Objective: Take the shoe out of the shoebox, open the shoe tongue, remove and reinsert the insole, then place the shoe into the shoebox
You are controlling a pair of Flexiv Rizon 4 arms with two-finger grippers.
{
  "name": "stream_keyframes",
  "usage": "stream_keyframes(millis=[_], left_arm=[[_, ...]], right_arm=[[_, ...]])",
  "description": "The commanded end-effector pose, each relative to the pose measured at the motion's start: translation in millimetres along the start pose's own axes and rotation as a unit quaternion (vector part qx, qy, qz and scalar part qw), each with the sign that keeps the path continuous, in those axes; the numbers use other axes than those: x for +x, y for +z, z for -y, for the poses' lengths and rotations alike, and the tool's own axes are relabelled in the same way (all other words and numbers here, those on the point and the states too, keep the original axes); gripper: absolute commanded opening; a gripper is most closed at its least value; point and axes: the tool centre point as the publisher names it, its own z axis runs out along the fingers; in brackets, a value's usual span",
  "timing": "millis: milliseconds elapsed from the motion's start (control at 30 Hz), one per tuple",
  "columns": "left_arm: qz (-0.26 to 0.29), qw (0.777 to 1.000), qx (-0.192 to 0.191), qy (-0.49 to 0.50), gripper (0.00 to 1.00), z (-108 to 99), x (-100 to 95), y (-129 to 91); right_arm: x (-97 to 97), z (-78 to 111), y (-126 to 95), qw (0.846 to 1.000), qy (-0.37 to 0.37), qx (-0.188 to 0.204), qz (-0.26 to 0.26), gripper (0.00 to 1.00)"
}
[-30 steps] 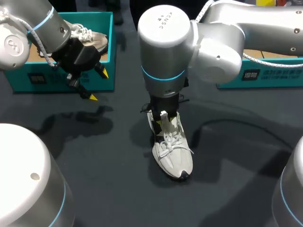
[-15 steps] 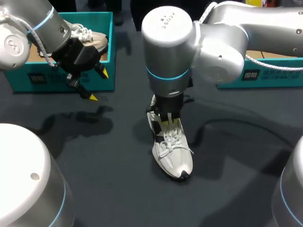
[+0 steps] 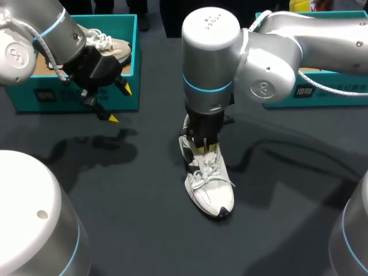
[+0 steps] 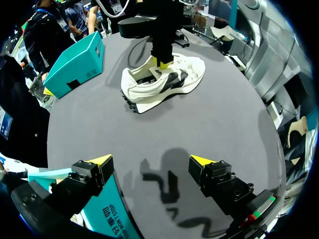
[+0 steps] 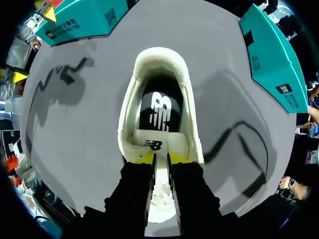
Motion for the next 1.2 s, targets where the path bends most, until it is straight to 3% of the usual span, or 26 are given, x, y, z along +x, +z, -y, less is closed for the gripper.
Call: stream_keyframes(millis=[33, 333, 533, 600, 633, 700, 767, 867, 1200], left_arm=[[0.000, 1.000, -0.002, 0.000, 1.00, 0, 0.0, 0], [0.000, 1.000, -0.002, 0.000, 1.00, 0, 0.0, 0], [0.000, 1.000, -0.002, 0.000, 1.00, 0, 0.0, 0], [0.000, 1.000, -0.002, 0.000, 1.00, 0, 0.0, 0], [0.000, 1.000, -0.002, 0.000, 1.00, 0, 0.0, 0], [0.000, 1.000, -0.002, 0.000, 1.00, 0, 0.0, 0], [0.000, 1.000, -0.002, 0.000, 1.00, 0, 0.0, 0], [0.000, 1.000, -0.002, 0.000, 1.00, 0, 0.0, 0], [0.000, 1.000, -0.002, 0.000, 1.00, 0, 0.0, 0]], right_arm=[[-3.1, -8.2, 11, 1.000, -0.006, 0.014, -0.012, 0.16], [1.0, 2.4, -30, 0.999, -0.033, -0.008, 0.005, 0.24], [8.3, 5.8, -56, 0.990, -0.139, -0.005, -0.006, 0.48], [6.3, 5.8, -63, 0.984, -0.175, -0.010, -0.015, 0.50], [7.3, 6.3, -67, 0.980, -0.196, -0.009, -0.016, 0.57], [9.0, 5.3, -73, 0.975, -0.224, -0.005, -0.006, 0.84], [13.9, 5.2, -78, 0.959, -0.285, -0.004, -0.006, 1.00], [22.6, 6.3, -78, 0.909, -0.414, 0.010, -0.039, 1.00], [22.6, 6.3, -78, 0.909, -0.414, 0.010, -0.039, 1.00]])
